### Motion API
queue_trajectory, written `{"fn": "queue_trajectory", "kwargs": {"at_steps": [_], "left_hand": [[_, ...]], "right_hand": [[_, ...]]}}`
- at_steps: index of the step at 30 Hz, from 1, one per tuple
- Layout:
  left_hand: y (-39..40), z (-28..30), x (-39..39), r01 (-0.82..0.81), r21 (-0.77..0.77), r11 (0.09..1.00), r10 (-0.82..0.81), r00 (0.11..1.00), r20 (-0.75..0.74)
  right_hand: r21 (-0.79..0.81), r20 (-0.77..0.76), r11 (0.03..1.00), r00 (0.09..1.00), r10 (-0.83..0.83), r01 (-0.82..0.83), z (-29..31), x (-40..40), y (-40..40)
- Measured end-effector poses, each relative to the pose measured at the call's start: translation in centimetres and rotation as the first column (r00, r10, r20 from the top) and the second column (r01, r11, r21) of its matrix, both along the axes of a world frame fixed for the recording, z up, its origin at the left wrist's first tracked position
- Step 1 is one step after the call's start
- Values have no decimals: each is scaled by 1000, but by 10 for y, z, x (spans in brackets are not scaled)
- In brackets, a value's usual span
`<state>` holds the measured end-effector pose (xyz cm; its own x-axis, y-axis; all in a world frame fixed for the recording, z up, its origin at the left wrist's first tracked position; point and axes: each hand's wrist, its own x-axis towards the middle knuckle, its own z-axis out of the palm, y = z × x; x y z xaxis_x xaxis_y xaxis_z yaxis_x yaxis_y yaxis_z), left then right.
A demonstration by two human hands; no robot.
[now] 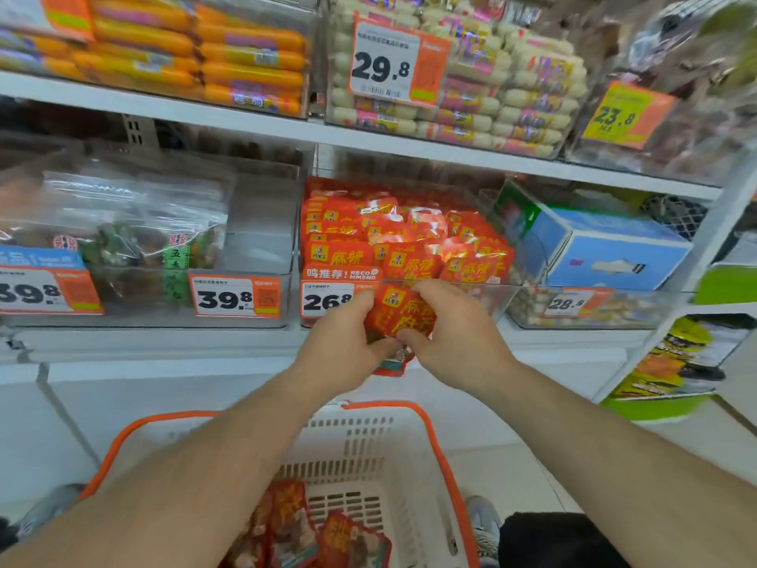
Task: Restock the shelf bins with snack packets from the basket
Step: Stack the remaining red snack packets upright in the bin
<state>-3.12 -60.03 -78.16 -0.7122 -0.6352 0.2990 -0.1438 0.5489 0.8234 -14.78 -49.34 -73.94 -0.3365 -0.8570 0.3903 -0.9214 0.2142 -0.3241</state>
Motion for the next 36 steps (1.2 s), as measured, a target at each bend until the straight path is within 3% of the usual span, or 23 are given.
{"fn": "queue_trajectory", "kwargs": {"at_steps": [2, 4, 5, 8, 12, 17, 24, 28, 31, 36], "left_hand": [[-4, 9, -6, -108, -224, 969, 100, 994, -46], [-15, 13, -11, -317, -469, 824, 320, 944, -76], [-21, 16, -12, -400, -520, 755, 420, 904, -85], [-43, 22, -11, -450, -560, 696, 543, 840, 0], [-57, 21, -14, -414, -523, 745, 546, 829, 123], [-59, 19, -16, -425, -526, 737, 573, 805, 154], [-59, 16, -16, -423, -568, 706, 600, 783, 162], [-59, 16, -15, -410, -583, 702, 599, 782, 171], [-60, 17, -14, -415, -583, 699, 600, 783, 163], [-60, 16, -14, -419, -575, 702, 599, 785, 159]], "right_hand": [[-130, -61, 992, 998, -1, -7, 2, -3, 0], [-262, -104, 965, 994, -45, 16, 4, -9, 1], [-329, -124, 943, 989, -87, 42, 8, -14, 3], [-506, -129, 853, 966, -222, 129, 30, -33, 9], [-589, -10, 766, 945, -326, 258, 50, -70, 16], [-447, 56, 778, 882, -468, 442, 51, -107, 15], [-196, -80, 820, 825, -559, 537, 44, -132, -2], [-61, -224, 841, 814, -537, 538, 39, -139, -14], [126, -377, 846, 814, -443, 518, 38, -144, -20], [254, -611, 770, 714, -341, 585, 38, -156, -32]]}}
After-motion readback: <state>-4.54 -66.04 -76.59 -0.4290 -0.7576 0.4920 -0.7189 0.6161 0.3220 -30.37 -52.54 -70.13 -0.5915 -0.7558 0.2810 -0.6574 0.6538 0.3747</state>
